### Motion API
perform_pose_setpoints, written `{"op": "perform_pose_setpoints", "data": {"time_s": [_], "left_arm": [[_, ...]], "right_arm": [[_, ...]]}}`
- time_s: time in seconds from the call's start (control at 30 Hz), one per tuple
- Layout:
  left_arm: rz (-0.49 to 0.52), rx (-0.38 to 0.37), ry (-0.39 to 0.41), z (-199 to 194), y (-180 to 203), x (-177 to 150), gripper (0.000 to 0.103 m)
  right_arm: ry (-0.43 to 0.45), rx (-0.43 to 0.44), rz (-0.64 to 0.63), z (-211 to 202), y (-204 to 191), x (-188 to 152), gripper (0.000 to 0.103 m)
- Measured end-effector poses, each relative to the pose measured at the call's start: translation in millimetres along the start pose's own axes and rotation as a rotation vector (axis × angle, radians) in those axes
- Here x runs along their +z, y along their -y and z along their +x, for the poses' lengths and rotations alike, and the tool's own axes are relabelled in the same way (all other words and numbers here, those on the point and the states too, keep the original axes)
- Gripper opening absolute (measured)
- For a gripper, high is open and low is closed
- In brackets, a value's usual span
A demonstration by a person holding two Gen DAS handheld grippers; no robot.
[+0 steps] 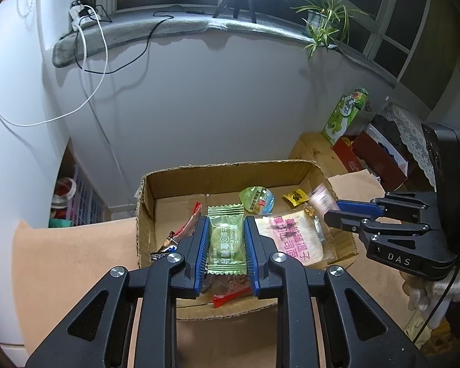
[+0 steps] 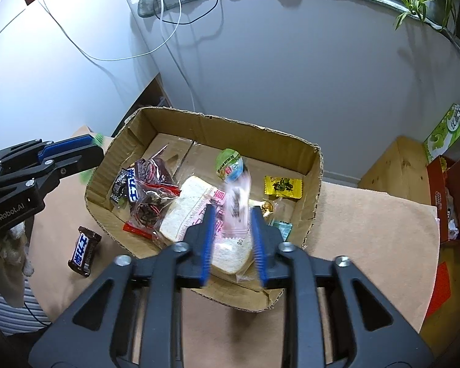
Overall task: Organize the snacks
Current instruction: 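Open both grippers to drop the two candies into the box, then move both grippers back toward the Snickers bar and round candy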
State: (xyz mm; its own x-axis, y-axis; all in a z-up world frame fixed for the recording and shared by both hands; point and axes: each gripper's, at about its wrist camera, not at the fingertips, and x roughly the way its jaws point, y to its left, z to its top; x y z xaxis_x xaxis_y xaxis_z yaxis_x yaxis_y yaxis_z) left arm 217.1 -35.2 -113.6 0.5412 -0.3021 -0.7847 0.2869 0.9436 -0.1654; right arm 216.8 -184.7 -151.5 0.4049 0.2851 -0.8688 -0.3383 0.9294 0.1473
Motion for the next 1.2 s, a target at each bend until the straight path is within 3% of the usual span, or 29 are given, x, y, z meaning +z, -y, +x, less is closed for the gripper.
{"op": "perform_pose_setpoints", "data": {"time_s": [0.03,0.1,0.3,0.9,1.2], "left_arm": [[0.000,0.006,0.000,-0.3,-0.1,0.1,0.037],[-0.003,0.016,0.010,-2.4,-0.4,0.5,0.045],[-0.013,0.024,0.014,-5.8,-2.5,0.6,0.045],[0.000,0.048,0.074,-39.2,-5.6,-10.2,0.045],[-0.074,0.080,0.087,-69.5,-48.7,-34.3,0.045]], "right_arm": [[0.010,-0.007,-0.003,-1.8,-0.6,-0.2,0.063],[0.021,-0.013,-0.002,-4.5,-1.1,-0.4,0.069],[0.024,-0.032,-0.002,-7.2,-2.8,-0.7,0.078],[0.055,-0.012,0.000,-28.9,-25.1,-11.2,0.078],[0.062,0.053,-0.004,-37.0,-54.1,-25.6,0.078]]}}
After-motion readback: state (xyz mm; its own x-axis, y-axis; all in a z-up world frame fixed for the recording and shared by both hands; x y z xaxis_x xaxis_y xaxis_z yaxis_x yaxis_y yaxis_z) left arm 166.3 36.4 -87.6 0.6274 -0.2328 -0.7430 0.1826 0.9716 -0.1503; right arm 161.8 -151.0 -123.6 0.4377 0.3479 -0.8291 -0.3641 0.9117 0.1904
